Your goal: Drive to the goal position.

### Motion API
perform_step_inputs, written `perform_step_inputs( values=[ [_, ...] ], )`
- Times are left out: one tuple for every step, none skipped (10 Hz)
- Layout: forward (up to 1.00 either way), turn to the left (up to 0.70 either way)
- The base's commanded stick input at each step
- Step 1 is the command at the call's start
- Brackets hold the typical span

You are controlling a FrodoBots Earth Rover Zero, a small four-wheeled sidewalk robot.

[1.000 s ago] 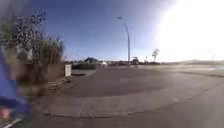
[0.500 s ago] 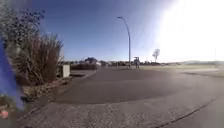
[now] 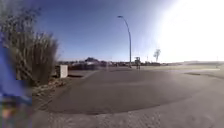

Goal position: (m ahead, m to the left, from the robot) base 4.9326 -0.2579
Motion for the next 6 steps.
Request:
perform_step_inputs(
  values=[
    [0.70,0.00],
    [0.70,0.00],
    [0.70,0.00],
    [0.70,0.00],
    [0.70,0.00],
    [0.70,0.00]
  ],
)
